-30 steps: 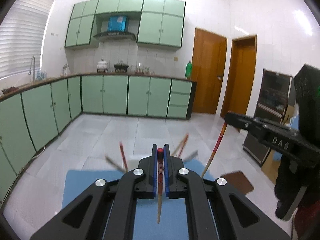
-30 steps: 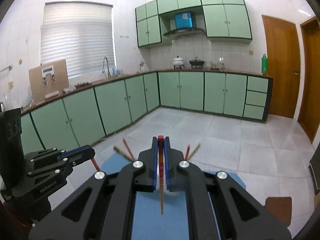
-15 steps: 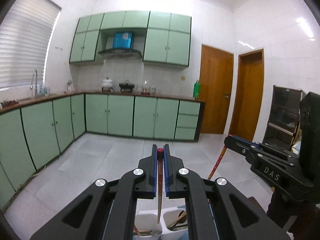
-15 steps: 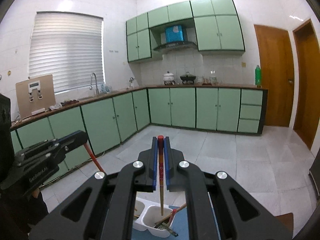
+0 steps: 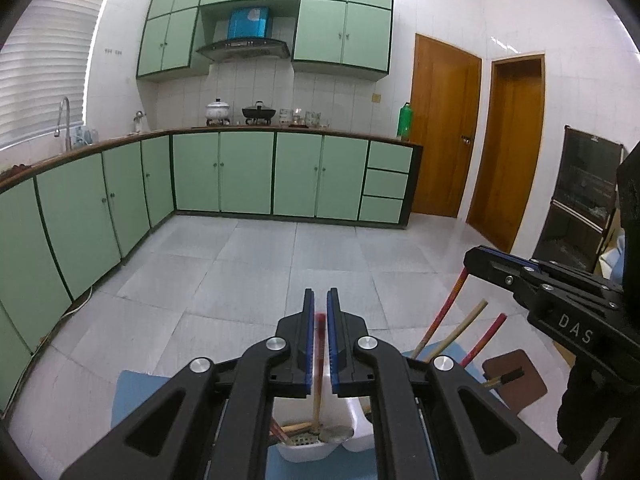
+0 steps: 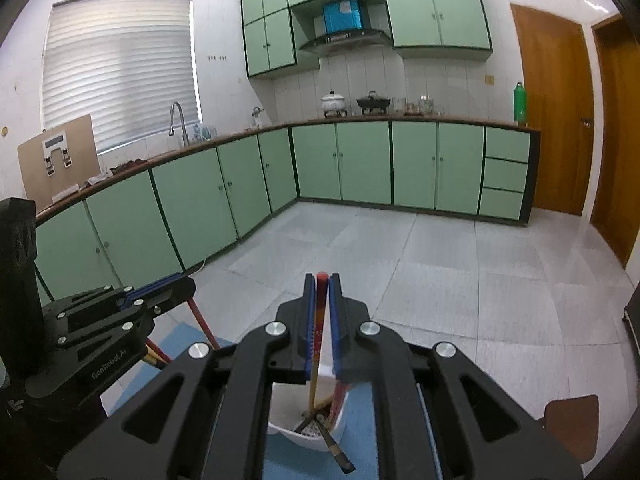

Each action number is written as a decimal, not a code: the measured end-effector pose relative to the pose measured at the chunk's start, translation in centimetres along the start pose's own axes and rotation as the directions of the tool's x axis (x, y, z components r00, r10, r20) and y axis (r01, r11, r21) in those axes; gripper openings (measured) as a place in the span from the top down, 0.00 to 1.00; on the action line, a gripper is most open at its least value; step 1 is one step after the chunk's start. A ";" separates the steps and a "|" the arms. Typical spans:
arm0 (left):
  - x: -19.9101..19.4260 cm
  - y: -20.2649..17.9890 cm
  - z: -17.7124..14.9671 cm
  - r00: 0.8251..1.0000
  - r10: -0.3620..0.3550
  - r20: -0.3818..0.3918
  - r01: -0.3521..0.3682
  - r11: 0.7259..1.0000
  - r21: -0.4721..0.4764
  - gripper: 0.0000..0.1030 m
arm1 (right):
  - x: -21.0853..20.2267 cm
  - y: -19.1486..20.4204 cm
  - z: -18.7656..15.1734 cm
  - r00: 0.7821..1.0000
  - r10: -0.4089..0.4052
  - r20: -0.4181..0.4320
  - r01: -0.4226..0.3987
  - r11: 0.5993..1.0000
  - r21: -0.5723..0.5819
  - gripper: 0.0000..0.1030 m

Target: Organize utensils

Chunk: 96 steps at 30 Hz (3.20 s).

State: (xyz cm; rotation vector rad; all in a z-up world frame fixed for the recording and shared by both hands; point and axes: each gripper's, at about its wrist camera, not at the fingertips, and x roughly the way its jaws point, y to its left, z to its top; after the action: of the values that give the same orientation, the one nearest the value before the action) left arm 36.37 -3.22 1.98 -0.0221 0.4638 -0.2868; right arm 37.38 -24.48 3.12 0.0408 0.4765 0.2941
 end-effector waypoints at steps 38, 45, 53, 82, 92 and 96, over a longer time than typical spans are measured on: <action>-22.8 -2.7 -11.4 0.996 0.067 0.064 -0.063 0.997 -0.054 0.09 | -21.8 4.5 -13.7 0.999 0.034 0.018 -0.035 0.998 0.054 0.05; -25.1 -3.3 -13.0 0.995 0.078 0.058 -0.075 0.996 -0.042 0.06 | -23.5 5.8 -14.7 0.999 0.043 0.014 -0.043 0.999 0.033 0.05; -26.9 -3.9 -13.5 0.994 0.077 0.073 -0.074 0.996 -0.041 0.06 | -24.7 7.2 -15.3 0.998 0.058 0.013 -0.059 0.998 0.007 0.05; -29.3 -5.5 -14.0 0.988 0.090 0.128 -0.088 0.996 -0.022 0.06 | -26.6 8.1 -15.5 0.997 0.063 0.049 -0.062 0.998 -0.024 0.06; -29.2 -5.5 -14.2 0.987 0.091 0.129 -0.089 0.996 -0.022 0.06 | -27.0 8.4 -15.4 0.996 0.067 0.053 -0.066 0.997 -0.031 0.05; -29.2 -5.4 -14.1 0.987 0.091 0.130 -0.089 0.996 -0.022 0.06 | -27.0 8.5 -15.4 0.996 0.067 0.054 -0.065 0.997 -0.032 0.05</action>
State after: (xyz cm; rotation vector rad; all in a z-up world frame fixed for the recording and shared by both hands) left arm 3.68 0.36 2.59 -0.0357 0.3357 -0.1915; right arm 5.16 -24.56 2.38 0.0351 0.4166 0.3645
